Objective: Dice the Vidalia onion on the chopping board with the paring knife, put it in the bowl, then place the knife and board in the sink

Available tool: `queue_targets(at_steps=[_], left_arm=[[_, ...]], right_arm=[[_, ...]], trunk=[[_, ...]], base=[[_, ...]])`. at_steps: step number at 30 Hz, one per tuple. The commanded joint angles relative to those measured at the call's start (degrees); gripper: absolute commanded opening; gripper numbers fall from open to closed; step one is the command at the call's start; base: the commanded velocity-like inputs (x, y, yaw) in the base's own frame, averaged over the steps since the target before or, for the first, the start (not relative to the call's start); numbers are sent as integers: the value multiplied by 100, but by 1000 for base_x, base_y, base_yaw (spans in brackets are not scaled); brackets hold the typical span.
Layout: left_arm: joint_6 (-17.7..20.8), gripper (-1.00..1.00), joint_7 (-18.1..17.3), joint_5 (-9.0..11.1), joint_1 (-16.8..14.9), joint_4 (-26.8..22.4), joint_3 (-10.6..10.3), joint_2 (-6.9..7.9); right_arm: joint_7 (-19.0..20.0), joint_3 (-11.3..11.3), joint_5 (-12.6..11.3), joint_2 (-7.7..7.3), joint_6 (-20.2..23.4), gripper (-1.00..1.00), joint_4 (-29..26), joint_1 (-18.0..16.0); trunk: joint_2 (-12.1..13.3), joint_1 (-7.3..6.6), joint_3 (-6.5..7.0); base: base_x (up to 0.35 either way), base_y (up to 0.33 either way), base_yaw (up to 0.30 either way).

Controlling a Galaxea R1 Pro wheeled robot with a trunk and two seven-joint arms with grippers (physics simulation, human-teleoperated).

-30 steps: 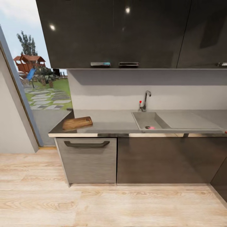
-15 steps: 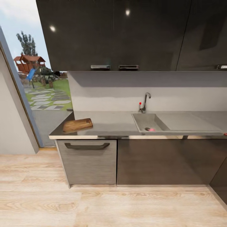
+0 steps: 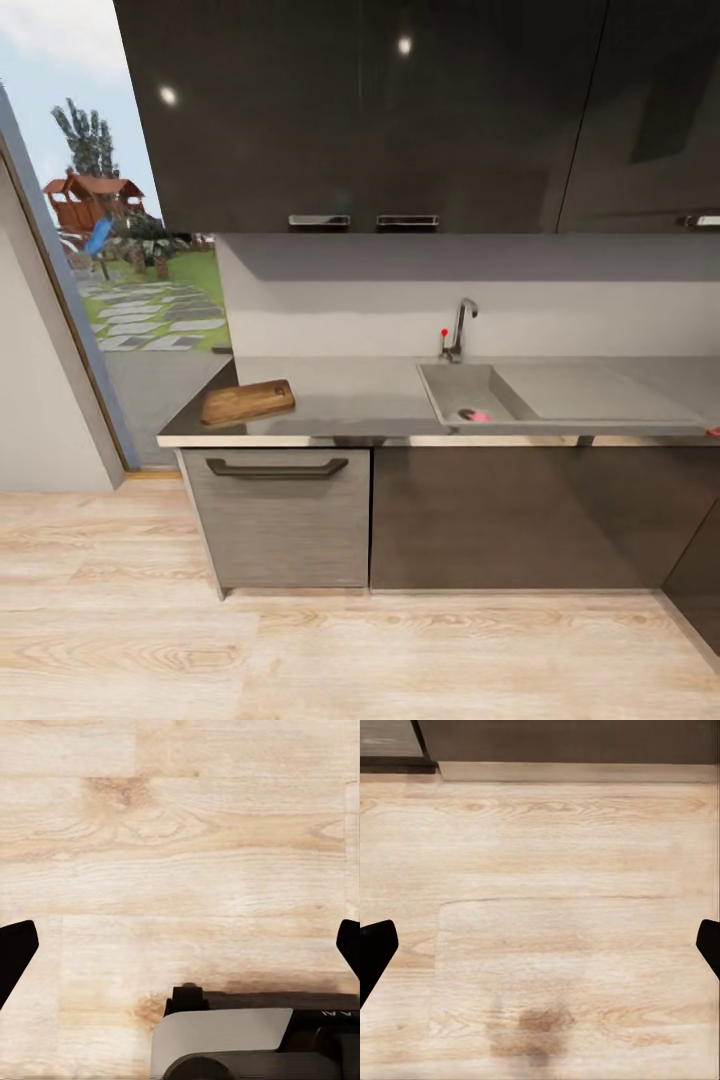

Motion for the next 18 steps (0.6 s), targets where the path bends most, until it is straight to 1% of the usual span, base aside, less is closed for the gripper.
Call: queue_targets(at_steps=[1,18], left_arm=[[-1,100,-4,8,0,0,7,-2],[-1,100,-5,9,0,37,24,-7]], right_arm=[[-16,6,3,-7,-12,100,2,-2],[-6,8,6,-40,-12,100,21,-2]], trunk=[[38,-22,13],[720,-396,318]], base=[[0,0,0],[0,0,0]])
